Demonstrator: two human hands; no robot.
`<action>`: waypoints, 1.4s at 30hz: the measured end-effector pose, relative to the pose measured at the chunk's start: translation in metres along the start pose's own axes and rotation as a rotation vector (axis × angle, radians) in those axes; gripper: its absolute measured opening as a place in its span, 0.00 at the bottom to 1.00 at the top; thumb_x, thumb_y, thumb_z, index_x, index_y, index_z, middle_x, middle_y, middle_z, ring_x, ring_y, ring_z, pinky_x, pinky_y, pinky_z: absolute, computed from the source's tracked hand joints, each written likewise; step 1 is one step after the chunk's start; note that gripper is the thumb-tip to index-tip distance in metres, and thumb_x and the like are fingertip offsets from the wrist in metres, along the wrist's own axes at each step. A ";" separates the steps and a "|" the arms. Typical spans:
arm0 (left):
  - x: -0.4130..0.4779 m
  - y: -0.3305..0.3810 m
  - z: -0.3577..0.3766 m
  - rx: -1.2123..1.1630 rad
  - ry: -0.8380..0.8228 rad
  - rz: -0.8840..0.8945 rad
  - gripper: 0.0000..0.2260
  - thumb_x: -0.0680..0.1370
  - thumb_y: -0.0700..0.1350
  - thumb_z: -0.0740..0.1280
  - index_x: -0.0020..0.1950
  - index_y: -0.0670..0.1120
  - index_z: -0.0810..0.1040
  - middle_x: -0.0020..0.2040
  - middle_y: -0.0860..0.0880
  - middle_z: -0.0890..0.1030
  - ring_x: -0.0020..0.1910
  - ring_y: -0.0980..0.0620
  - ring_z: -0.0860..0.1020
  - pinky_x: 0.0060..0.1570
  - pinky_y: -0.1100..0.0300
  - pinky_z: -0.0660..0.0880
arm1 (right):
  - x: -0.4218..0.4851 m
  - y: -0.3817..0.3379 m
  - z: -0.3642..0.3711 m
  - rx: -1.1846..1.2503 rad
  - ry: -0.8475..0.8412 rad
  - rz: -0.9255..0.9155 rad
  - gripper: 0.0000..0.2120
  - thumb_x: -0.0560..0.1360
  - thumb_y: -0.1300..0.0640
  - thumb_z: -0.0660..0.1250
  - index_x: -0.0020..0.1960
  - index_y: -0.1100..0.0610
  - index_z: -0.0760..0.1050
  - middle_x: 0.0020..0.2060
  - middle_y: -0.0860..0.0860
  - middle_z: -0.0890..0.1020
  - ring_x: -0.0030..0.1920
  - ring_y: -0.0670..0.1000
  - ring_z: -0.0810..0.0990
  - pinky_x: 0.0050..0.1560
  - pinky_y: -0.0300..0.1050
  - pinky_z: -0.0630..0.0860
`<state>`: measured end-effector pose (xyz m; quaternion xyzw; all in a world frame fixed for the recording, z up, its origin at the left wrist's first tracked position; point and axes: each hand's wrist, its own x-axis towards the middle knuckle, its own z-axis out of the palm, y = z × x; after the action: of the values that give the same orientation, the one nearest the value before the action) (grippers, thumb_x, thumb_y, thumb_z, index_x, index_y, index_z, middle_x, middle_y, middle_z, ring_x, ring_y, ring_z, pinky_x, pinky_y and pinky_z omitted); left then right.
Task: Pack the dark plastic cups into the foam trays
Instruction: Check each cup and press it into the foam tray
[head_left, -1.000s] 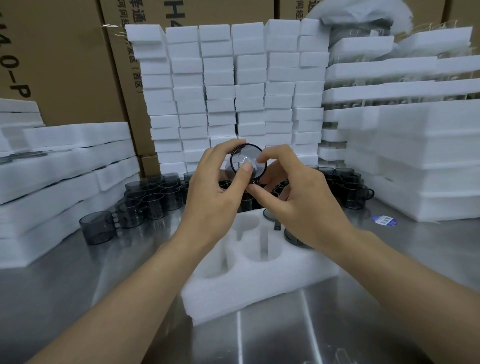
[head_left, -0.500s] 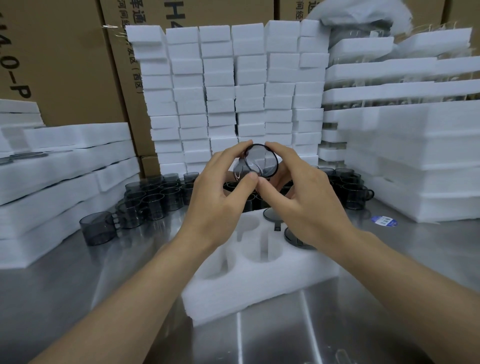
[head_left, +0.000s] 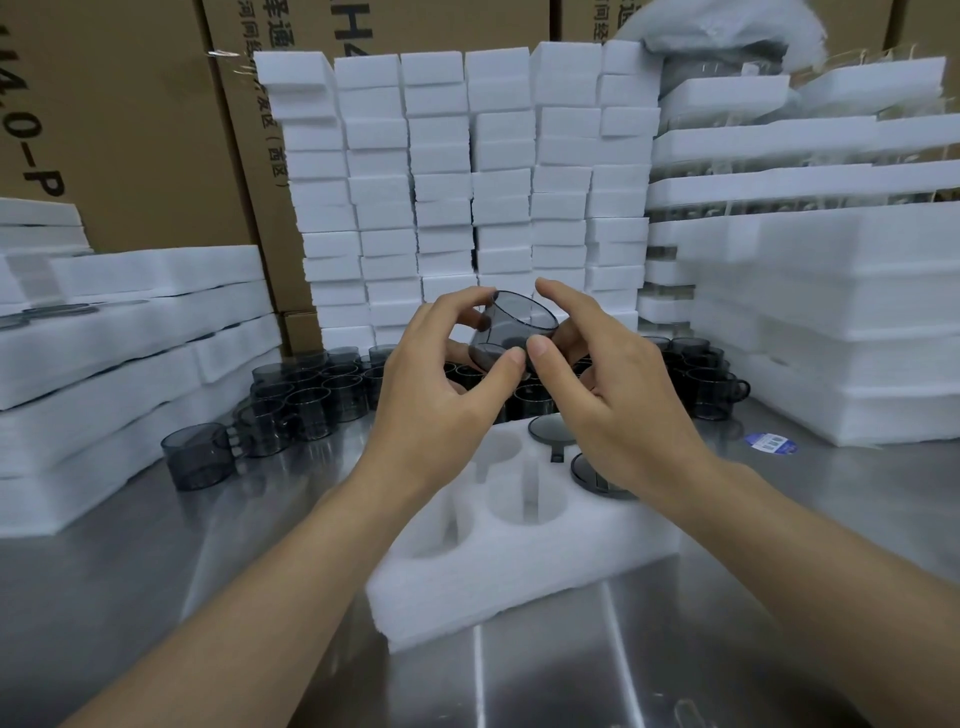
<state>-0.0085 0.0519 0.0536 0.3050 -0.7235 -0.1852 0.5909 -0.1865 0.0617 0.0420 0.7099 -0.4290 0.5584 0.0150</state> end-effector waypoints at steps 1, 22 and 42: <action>0.000 0.000 0.000 -0.003 -0.003 0.000 0.22 0.77 0.52 0.72 0.71 0.57 0.77 0.63 0.57 0.79 0.51 0.55 0.84 0.42 0.64 0.76 | 0.000 0.000 0.000 -0.003 -0.007 0.003 0.24 0.83 0.41 0.61 0.78 0.42 0.69 0.48 0.39 0.80 0.37 0.42 0.80 0.40 0.37 0.70; 0.004 -0.004 -0.002 -0.082 0.019 -0.114 0.14 0.83 0.53 0.69 0.68 0.55 0.81 0.56 0.55 0.84 0.45 0.58 0.83 0.42 0.55 0.78 | 0.000 -0.006 -0.003 0.167 -0.080 0.090 0.22 0.84 0.44 0.57 0.75 0.47 0.75 0.40 0.38 0.81 0.42 0.43 0.79 0.45 0.32 0.72; 0.006 -0.001 -0.001 -0.198 -0.074 -0.268 0.17 0.89 0.50 0.59 0.50 0.49 0.85 0.39 0.48 0.87 0.33 0.56 0.83 0.32 0.69 0.74 | 0.003 -0.010 -0.008 0.273 -0.233 0.215 0.16 0.79 0.40 0.63 0.59 0.45 0.84 0.47 0.51 0.87 0.51 0.53 0.84 0.53 0.58 0.81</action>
<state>-0.0081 0.0478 0.0576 0.3319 -0.6758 -0.3438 0.5612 -0.1861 0.0703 0.0516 0.7152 -0.4214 0.5239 -0.1907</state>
